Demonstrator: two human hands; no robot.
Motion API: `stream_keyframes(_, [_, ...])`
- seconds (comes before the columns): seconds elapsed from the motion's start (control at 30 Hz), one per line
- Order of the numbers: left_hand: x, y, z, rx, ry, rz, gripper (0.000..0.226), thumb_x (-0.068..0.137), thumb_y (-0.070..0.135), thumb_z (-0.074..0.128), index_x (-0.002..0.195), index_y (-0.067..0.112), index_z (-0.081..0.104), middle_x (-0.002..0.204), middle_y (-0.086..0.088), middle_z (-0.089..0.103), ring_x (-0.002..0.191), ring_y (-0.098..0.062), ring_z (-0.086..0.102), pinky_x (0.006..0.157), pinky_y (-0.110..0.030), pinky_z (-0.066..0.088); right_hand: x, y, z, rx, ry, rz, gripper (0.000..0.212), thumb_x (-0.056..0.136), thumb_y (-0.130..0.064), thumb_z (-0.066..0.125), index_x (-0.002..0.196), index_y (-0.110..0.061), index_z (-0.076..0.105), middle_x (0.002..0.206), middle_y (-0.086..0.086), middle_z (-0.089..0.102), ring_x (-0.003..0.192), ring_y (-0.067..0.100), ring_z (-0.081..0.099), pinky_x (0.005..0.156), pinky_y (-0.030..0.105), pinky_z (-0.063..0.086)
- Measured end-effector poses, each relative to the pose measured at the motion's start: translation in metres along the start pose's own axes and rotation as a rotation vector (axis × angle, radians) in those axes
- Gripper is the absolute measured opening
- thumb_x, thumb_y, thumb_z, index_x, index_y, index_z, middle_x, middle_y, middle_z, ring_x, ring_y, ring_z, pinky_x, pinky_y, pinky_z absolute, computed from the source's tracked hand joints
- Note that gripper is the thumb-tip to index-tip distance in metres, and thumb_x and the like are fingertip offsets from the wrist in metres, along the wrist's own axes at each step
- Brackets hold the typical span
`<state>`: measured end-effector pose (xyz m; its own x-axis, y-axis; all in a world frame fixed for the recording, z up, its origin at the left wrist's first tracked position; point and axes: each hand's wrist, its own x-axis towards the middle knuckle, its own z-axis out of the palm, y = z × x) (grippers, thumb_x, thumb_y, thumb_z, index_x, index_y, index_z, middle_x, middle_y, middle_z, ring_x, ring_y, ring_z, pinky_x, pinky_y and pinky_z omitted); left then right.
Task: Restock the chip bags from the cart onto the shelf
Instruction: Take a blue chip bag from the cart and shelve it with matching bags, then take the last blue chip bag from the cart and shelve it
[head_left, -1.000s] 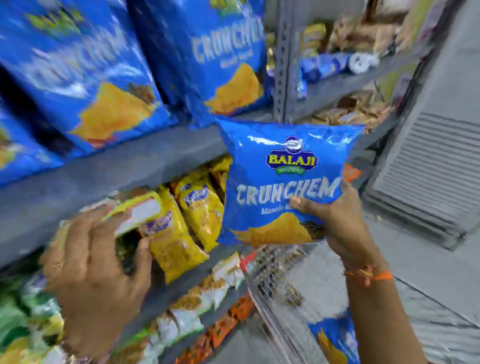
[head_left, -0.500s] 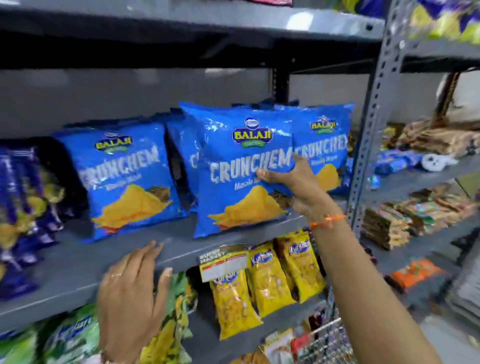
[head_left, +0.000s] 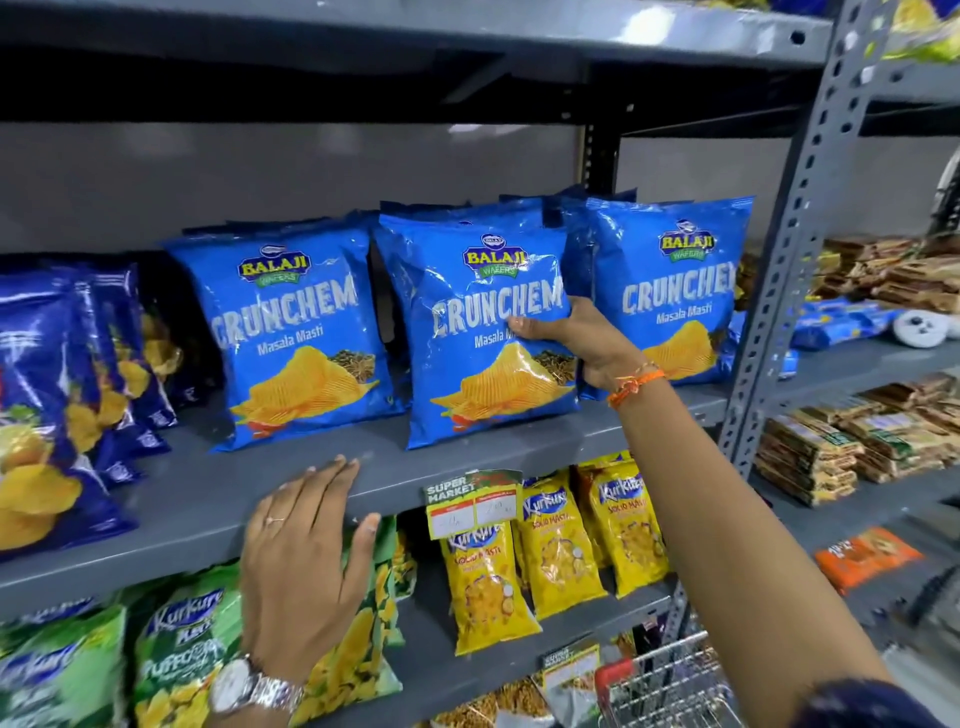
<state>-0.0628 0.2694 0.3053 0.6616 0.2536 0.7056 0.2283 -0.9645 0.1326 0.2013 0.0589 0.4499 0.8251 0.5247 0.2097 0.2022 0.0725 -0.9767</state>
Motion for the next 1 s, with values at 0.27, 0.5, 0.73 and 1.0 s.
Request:
stream_keyframes(0.27, [-0.002, 0.006, -0.001, -0.064, 0.021, -0.049, 0.061, 0.099, 0.050, 0.037, 0.144, 0.012, 0.055, 0.141, -0.009, 0.062, 0.129, -0.033, 0.056, 0.112, -0.050, 0.034, -0.047, -0.013, -0.012, -0.305, 0.192, -0.038, 0.099, 0.067, -0.041, 0.091, 0.147, -0.004, 0.044, 0.139, 0.015, 0.060, 0.127, 0.027, 0.060, 0.106, 0.043, 0.052])
stream_keyframes(0.5, [-0.023, 0.066, 0.020, -0.330, 0.218, 0.161, 0.051, 0.097, 0.036, 0.046, 0.135, 0.005, 0.062, 0.137, -0.010, 0.064, 0.131, -0.029, 0.055, 0.115, -0.043, 0.035, -0.134, -0.004, -0.064, -0.135, 0.286, -0.104, 0.072, 0.077, -0.017, 0.083, 0.140, -0.005, 0.052, 0.126, 0.010, 0.069, 0.108, 0.013, 0.073, 0.083, 0.018, 0.059])
stream_keyframes(0.73, [-0.096, 0.171, 0.119, -0.674, -0.290, 0.421, 0.048, 0.102, 0.039, 0.043, 0.139, 0.014, 0.061, 0.146, 0.004, 0.057, 0.137, -0.016, 0.050, 0.122, -0.029, 0.025, -0.240, 0.120, -0.166, -0.084, 0.738, 0.012, 0.031, 0.088, 0.000, 0.073, 0.116, 0.006, 0.063, 0.096, 0.008, 0.075, 0.080, 0.002, 0.073, 0.074, 0.014, 0.057])
stream_keyframes(1.0, [-0.244, 0.218, 0.249, -0.709, -0.872, 0.670, 0.056, 0.105, 0.054, 0.038, 0.139, 0.016, 0.061, 0.145, 0.001, 0.060, 0.139, -0.021, 0.051, 0.124, -0.030, 0.023, -0.407, 0.378, -0.214, -0.208, 1.274, 0.499, 0.017, 0.072, -0.022, 0.081, 0.074, -0.024, 0.064, 0.069, -0.001, 0.068, 0.070, 0.017, 0.063, 0.074, 0.039, 0.052])
